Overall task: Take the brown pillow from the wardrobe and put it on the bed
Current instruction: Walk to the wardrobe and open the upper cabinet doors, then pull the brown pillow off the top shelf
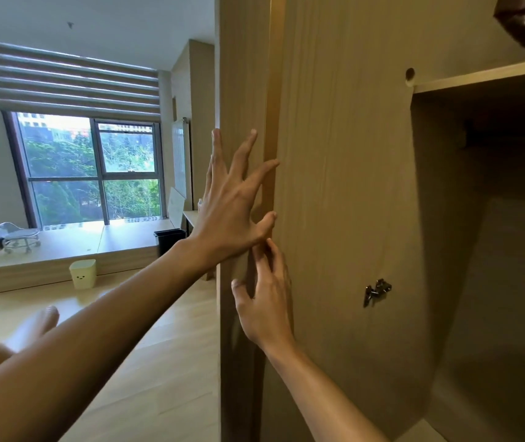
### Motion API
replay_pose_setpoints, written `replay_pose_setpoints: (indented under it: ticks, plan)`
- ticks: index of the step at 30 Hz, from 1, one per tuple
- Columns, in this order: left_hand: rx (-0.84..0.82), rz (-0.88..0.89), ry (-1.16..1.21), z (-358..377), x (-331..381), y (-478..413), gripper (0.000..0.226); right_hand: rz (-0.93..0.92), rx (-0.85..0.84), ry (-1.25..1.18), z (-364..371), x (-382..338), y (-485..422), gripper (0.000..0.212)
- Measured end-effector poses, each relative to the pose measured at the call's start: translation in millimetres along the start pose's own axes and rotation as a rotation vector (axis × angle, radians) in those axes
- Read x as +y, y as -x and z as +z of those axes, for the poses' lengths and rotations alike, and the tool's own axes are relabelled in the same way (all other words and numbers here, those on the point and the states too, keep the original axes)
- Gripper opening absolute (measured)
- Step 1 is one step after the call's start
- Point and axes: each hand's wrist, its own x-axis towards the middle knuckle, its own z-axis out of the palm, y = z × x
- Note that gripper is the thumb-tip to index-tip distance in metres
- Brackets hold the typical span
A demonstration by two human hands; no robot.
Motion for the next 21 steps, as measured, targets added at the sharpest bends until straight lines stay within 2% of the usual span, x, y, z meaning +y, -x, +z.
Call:
replay_pose_setpoints:
  ticks: [5, 9, 12, 16, 18, 21]
  plan:
    - [-0.080, -0.079, -0.002, 7.2, -34.6, -14.7, 0.080, 0.026, -0.052, 0.098, 16.3, 6.6, -33.8, 0.070]
    - [-0.218, -0.065, 0.036, 16.6, -49.9, -24.2, 0.086, 0.031, -0.140, 0.255, 20.6, 18.0, -60.4, 0.079]
    - [-0.197, -0.079, -0.073, 26.7, -53.0, -28.5, 0.086, 0.028, -0.219, 0.333, 23.2, 26.2, -71.1, 0.083]
    - [-0.212, -0.098, -0.227, 43.0, -44.8, -31.7, 0.087, 0.002, -0.198, 0.344, 30.8, 32.7, -59.1, 0.096]
    - [-0.206, -0.117, -0.305, 49.4, -32.7, -32.1, 0.089, -0.017, -0.179, 0.322, 28.3, 35.8, -54.7, 0.094]
    - [-0.170, -0.162, -0.266, 51.2, -13.6, -42.8, 0.090, -0.033, -0.128, 0.285, 9.2, 36.0, -56.5, 0.086]
